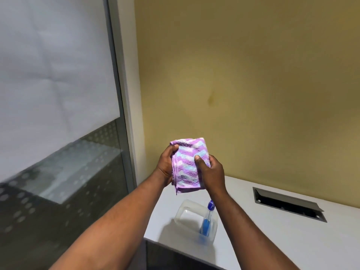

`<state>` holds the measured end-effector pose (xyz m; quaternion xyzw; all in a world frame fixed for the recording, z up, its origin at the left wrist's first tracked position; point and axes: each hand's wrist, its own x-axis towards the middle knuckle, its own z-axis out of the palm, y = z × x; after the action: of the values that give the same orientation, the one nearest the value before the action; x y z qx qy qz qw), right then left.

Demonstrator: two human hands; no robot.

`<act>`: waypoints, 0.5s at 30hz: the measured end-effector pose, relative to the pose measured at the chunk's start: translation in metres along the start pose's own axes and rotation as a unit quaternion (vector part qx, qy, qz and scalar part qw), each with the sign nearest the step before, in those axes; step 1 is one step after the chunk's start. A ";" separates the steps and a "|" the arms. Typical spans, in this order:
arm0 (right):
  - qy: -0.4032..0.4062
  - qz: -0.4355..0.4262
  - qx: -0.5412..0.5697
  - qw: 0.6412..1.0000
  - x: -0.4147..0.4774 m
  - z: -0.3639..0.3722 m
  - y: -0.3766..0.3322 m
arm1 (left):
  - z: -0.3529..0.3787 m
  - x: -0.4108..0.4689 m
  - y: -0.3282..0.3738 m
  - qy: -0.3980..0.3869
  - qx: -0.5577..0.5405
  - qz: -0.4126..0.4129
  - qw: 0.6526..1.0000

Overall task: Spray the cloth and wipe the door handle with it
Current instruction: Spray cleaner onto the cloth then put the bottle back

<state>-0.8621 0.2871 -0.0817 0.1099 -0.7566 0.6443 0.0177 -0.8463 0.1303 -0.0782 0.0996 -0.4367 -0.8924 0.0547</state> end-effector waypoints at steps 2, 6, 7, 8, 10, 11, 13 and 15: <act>-0.012 -0.008 0.017 1.000 -0.012 0.000 -0.009 | 0.000 -0.023 0.005 0.007 0.003 0.020 1.000; -0.057 -0.012 0.060 0.997 -0.041 0.006 -0.021 | -0.006 -0.072 0.016 0.027 0.012 0.062 0.998; -0.071 -0.010 0.072 0.995 -0.049 0.010 -0.024 | -0.010 -0.085 0.019 0.036 0.019 0.070 0.997; -0.085 -0.010 0.084 0.993 -0.058 0.014 -0.026 | -0.014 -0.098 0.022 0.044 0.027 0.075 0.996; -0.111 -0.013 0.096 0.989 -0.075 0.027 -0.030 | -0.022 -0.126 0.030 0.059 0.051 0.083 0.993; -0.122 -0.016 0.098 0.988 -0.082 0.032 -0.031 | -0.026 -0.138 0.032 0.068 0.066 0.087 0.992; -0.153 -0.021 0.111 0.982 -0.099 0.047 -0.036 | -0.038 -0.162 0.041 0.101 0.086 0.108 0.985; -0.191 -0.024 0.136 0.972 -0.116 0.064 -0.041 | -0.052 -0.185 0.052 0.142 0.095 0.129 0.977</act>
<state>-0.7335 0.2356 -0.0721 0.2508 -0.6485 0.7075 -0.1268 -0.6535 0.0922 -0.0442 0.1731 -0.5163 -0.8091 0.2211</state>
